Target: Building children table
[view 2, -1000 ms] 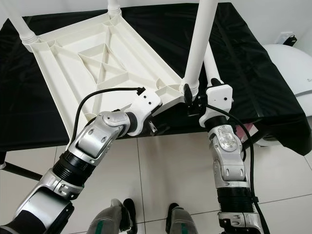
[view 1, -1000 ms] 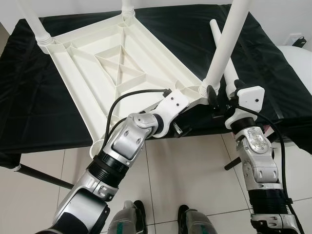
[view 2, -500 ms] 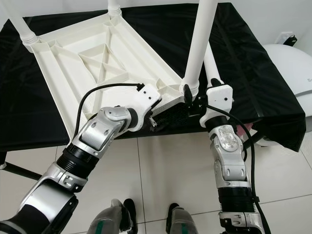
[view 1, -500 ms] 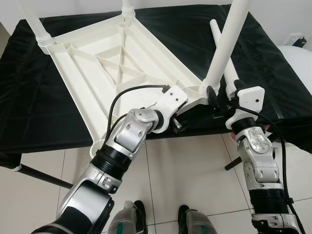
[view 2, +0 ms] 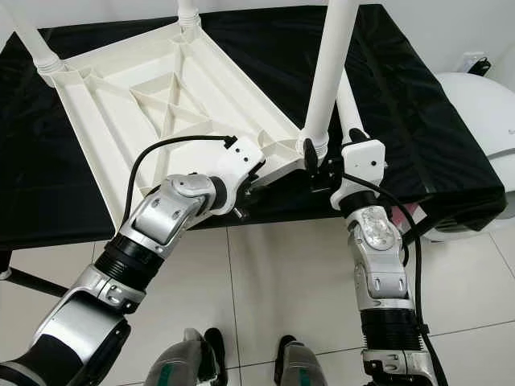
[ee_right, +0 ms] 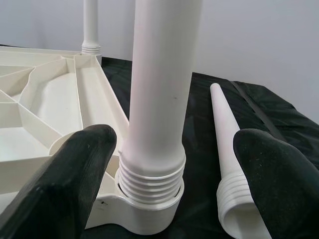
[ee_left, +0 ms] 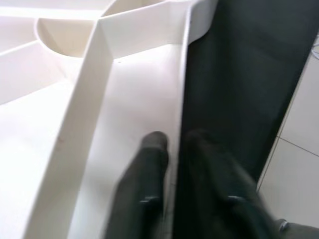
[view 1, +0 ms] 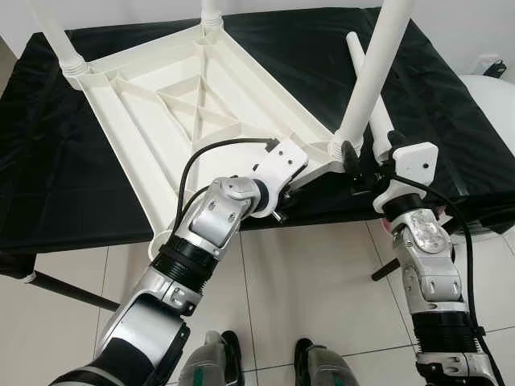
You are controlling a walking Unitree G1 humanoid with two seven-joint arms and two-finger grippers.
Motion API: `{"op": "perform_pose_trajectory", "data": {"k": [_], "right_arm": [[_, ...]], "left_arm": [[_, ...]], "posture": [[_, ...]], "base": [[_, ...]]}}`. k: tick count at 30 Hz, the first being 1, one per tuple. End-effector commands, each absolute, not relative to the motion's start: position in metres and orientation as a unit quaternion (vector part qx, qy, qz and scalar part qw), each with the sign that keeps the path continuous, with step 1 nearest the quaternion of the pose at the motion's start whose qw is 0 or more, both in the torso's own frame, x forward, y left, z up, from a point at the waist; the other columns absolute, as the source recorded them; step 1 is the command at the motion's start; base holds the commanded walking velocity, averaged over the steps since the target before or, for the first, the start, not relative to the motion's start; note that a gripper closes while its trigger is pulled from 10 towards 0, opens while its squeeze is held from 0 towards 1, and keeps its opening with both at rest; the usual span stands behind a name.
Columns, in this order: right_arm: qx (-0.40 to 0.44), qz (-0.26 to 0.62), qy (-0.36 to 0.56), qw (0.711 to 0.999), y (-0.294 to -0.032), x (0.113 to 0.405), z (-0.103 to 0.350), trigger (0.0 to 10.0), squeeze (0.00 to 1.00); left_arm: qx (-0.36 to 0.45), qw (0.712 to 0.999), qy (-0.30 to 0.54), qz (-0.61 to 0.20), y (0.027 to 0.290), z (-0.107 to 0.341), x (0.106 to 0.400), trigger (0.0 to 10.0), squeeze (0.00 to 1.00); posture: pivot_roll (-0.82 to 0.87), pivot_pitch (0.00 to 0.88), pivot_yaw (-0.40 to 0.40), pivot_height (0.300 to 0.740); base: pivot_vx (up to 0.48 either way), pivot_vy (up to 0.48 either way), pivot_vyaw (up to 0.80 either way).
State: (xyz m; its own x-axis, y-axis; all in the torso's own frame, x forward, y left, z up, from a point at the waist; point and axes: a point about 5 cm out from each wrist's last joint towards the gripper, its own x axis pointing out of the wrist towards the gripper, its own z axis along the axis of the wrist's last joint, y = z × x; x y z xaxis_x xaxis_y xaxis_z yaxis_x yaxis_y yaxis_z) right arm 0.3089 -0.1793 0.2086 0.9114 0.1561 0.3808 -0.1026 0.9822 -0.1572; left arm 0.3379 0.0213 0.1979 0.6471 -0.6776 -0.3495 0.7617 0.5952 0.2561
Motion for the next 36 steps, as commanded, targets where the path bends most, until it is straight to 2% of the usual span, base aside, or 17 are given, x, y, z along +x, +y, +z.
{"op": "perform_pose_trajectory", "data": {"k": [1, 2, 3, 11, 12, 14, 15, 36], "right_arm": [[-0.064, 0.064, -0.203, 0.975, -0.182, 0.306, 0.208, 10.0, 0.0], [-0.064, 0.064, -0.203, 0.975, -0.182, 0.306, 0.208, 10.0, 0.0], [-0.064, 0.064, -0.203, 0.975, -0.183, 0.306, 0.208, 10.0, 0.0], [-0.063, 0.066, -0.205, 0.975, -0.184, 0.308, 0.211, 10.0, 0.0], [-0.064, 0.067, -0.206, 0.974, -0.184, 0.308, 0.211, 10.0, 0.0], [-0.066, 0.068, -0.206, 0.974, -0.185, 0.309, 0.212, 10.0, 0.0], [-0.067, 0.069, -0.207, 0.974, -0.185, 0.309, 0.213, 10.0, 0.0], [-0.045, 0.115, -0.197, 0.973, -0.184, 0.33, 0.219, 10.0, 0.0]], "left_arm": [[0.199, 0.897, 0.108, -0.38, 0.025, 0.195, 0.341, 0.9, 0.0], [0.199, 0.897, 0.108, -0.38, 0.025, 0.195, 0.341, 0.9, 0.0], [0.203, 0.895, 0.111, -0.38, 0.026, 0.194, 0.341, 10.0, 0.0], [0.219, 0.893, 0.111, -0.378, 0.032, 0.193, 0.342, 10.0, 0.0], [0.211, 0.893, 0.109, -0.382, 0.033, 0.193, 0.342, 0.0, 0.0], [0.215, 0.892, 0.109, -0.382, 0.034, 0.193, 0.342, 0.0, 0.0], [0.219, 0.891, 0.113, -0.381, 0.034, 0.192, 0.342, 10.0, 0.0], [0.253, 0.874, 0.091, -0.405, 0.042, 0.196, 0.333, 10.0, 0.0]], "posture": [[-0.13, 0.188, 0.075, 0.74], [-0.13, 0.188, 0.075, 0.74], [-0.13, 0.188, 0.075, 0.74], [-0.13, 0.199, 0.074, 0.74], [-0.13, 0.201, 0.073, 0.74], [-0.13, 0.202, 0.072, 0.74], [-0.13, 0.204, 0.072, 0.74], [-0.1, 0.214, 0.063, 0.74]], "base": [[0.0, 0.0, 0.0], [0.0, 0.0, 0.0], [0.0, 0.0, 0.0], [0.0, 0.0, 0.0], [0.0, 0.0, 0.0], [0.0, 0.0, 0.0], [0.0, 0.0, 0.0], [0.0, 0.0, 0.0]]}}
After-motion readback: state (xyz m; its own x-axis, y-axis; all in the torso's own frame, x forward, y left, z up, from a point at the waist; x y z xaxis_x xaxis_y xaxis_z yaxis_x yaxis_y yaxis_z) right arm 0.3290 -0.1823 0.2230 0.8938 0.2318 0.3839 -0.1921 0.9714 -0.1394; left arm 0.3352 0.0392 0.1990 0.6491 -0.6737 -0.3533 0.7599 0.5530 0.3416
